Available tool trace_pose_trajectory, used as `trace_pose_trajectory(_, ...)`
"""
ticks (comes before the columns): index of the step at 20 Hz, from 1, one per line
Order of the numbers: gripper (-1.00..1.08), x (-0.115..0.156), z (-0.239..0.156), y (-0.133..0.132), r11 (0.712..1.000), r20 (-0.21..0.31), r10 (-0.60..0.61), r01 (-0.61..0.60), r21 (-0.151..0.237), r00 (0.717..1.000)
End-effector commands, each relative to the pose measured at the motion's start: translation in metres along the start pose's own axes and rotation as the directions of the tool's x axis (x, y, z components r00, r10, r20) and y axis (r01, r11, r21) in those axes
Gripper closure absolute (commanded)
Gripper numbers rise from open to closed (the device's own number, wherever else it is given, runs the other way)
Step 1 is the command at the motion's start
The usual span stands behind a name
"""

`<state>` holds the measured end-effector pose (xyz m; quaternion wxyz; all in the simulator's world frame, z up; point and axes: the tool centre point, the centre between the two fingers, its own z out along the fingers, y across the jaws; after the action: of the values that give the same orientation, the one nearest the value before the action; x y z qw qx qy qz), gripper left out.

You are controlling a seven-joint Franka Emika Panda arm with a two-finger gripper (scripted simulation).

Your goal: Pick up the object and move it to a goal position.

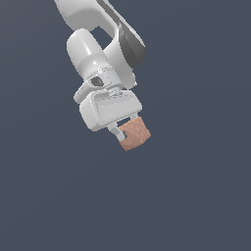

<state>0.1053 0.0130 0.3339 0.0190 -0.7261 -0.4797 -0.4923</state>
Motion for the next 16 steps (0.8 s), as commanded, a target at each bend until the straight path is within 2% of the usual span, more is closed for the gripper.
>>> trace_pose_trajectory(1,1.08,0.01,-0.013,0.016,0.999,-0.059,-0.026,0.025,-0.02,0.998)
trace_pose_trajectory(7,1.08,0.031,-0.043,0.049,0.995,-0.195,-0.09,0.079,-0.066,0.977)
trace_pose_trajectory(16,1.08,0.053,-0.084,0.084,0.983,-0.357,-0.173,0.137,-0.125,0.918)
